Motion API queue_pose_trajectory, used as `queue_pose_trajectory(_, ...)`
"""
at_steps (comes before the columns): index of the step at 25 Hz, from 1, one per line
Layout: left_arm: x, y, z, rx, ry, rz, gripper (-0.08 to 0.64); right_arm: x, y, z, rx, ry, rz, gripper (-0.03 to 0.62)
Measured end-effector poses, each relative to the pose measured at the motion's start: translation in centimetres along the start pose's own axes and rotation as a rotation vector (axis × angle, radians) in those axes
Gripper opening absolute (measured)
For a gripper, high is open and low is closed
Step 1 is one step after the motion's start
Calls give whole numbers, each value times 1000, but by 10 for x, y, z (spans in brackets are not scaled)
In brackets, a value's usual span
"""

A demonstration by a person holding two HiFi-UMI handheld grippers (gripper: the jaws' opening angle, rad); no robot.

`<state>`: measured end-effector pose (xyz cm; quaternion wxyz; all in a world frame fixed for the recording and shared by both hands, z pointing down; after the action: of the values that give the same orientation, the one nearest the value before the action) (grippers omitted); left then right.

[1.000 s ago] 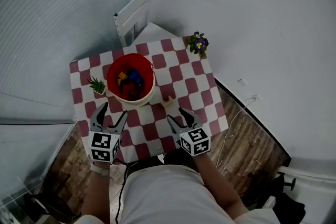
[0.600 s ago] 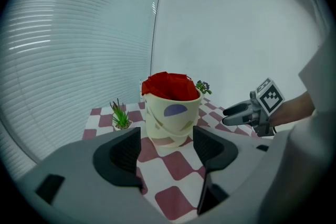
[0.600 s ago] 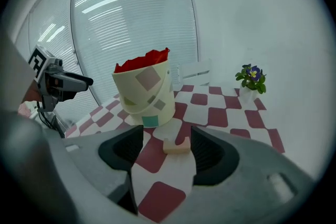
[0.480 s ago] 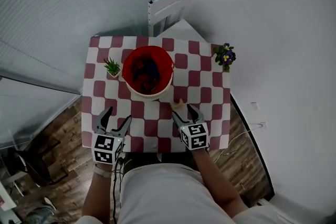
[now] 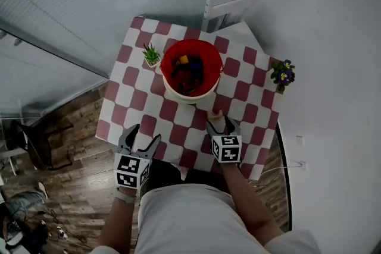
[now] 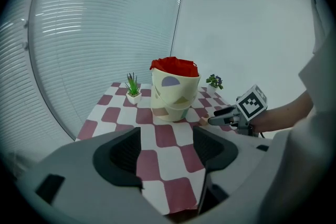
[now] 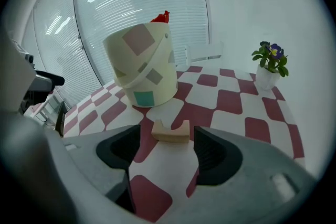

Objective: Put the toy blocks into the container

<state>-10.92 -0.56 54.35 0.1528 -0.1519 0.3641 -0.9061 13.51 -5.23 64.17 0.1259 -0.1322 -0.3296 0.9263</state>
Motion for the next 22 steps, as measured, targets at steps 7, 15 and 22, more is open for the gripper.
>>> queue_pose_trajectory(7, -2, -23, -13, 13, 75, -75, 293, -3, -7, 19, 23, 3, -32, 308)
queue_pose_trajectory(15, -9, -47, -20, 28, 116, -144, 293, -7, -7, 39, 47, 13, -53, 308)
queue_pose_trajectory(22, -13, -54, -20, 34, 116, -160, 293, -8, -8, 40, 43, -9, -67, 304)
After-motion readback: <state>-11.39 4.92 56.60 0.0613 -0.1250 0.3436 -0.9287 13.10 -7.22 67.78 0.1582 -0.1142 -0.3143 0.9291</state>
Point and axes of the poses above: the fingertips, and each gripper's own axes: z forward along the fingers, x to its left, y out of its top, the point moved 2 cm from there along -z, backward along the fingers
